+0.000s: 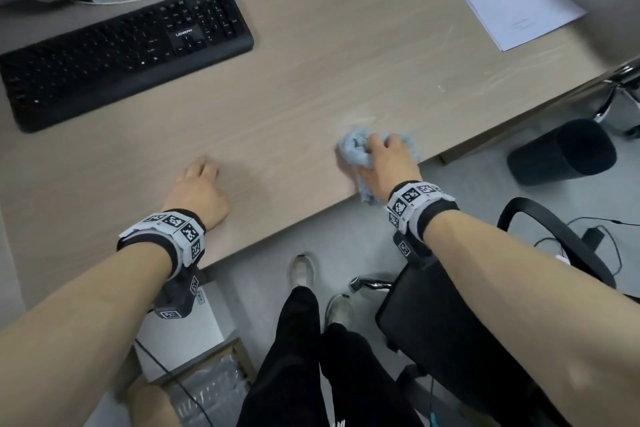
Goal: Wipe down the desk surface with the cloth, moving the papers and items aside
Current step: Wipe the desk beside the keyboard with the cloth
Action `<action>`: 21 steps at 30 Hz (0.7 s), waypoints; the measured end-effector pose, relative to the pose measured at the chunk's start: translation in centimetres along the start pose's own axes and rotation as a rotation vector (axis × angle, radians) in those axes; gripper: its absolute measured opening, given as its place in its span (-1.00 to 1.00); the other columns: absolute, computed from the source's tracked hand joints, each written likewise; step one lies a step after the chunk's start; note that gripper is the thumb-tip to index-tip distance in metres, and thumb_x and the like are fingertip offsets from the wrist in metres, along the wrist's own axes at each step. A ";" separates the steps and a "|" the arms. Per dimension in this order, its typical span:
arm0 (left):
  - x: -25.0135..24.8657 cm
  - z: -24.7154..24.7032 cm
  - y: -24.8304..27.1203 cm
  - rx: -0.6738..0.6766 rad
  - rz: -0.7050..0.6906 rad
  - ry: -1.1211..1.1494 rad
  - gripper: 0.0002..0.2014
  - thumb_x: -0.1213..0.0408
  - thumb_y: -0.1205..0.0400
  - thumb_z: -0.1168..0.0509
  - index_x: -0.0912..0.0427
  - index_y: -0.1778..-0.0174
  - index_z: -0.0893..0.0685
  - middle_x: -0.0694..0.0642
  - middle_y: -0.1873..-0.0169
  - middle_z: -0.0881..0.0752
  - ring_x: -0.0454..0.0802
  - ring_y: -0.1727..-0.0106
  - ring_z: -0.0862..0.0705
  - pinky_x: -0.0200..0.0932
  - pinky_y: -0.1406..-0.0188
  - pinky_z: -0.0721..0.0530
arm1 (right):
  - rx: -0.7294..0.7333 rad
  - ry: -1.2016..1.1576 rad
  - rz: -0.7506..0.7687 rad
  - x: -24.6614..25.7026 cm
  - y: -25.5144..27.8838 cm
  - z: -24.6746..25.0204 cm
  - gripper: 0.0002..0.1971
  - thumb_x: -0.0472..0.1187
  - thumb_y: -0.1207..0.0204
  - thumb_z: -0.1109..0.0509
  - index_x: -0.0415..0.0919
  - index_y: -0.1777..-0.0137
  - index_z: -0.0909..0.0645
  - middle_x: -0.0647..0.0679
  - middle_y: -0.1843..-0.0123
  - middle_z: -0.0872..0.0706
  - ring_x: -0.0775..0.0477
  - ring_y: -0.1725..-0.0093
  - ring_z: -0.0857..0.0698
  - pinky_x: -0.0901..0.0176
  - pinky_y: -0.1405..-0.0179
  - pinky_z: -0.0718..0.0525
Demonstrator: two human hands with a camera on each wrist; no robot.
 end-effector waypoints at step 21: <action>-11.1 1.3 -5.8 0.045 -0.337 -0.205 -0.39 0.25 -0.55 -0.21 0.12 -0.59 -0.34 0.15 -0.64 -0.26 0.24 -0.59 -0.24 0.14 -0.50 -0.41 | -0.105 -0.084 -0.440 -13.2 -6.2 5.6 -0.62 -0.10 -0.57 -0.37 -0.20 -0.31 -0.40 -0.29 -0.28 -0.46 -0.43 -0.23 -0.61 -0.32 -0.20 -0.65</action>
Point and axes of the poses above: each hand's wrist, its own y-axis away from the middle knuckle, its own z-axis out of the back of the hand, x = y × z, the point moved 7 cm from there along -y, towards the middle knuckle
